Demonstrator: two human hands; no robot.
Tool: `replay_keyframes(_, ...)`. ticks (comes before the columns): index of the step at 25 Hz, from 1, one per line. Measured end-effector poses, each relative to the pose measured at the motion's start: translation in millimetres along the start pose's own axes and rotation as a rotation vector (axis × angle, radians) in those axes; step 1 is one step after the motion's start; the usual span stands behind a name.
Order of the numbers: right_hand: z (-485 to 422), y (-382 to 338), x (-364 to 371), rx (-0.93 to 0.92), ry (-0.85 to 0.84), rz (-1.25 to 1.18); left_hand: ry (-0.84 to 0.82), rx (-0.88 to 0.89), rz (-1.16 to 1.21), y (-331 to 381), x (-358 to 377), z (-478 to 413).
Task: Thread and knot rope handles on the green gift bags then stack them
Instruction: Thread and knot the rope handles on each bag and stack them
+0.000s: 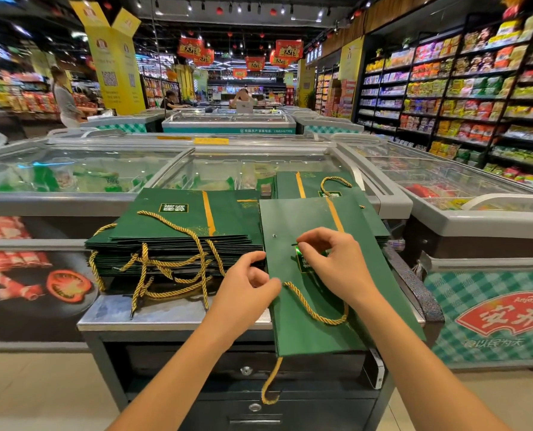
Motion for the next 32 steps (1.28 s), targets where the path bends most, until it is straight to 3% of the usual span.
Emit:
replay_keyframes(7,20.2,-8.0,-7.7,-0.073,-0.061,0.008,0.044,0.059,0.02,0.7,3.4,-13.8)
replay_keyframes(12,9.9,-16.7,5.3,-0.121,0.005,-0.03,0.013,0.11,-0.057,-10.2,2.3,-14.0)
replay_keyframes(32,16.4,-4.0,15.6,-0.166,0.004,-0.14,-0.088,0.075,0.19,-15.3,-10.3,-15.4)
Point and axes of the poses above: each hand's wrist, its own z-axis away from the middle knuckle, its own x-axis out of the palm, y = z × x, the point moved 3 cm from there along -z, towards the middle knuckle, and after that the axes turned 15 degrees about z, right-handed, at the moved point
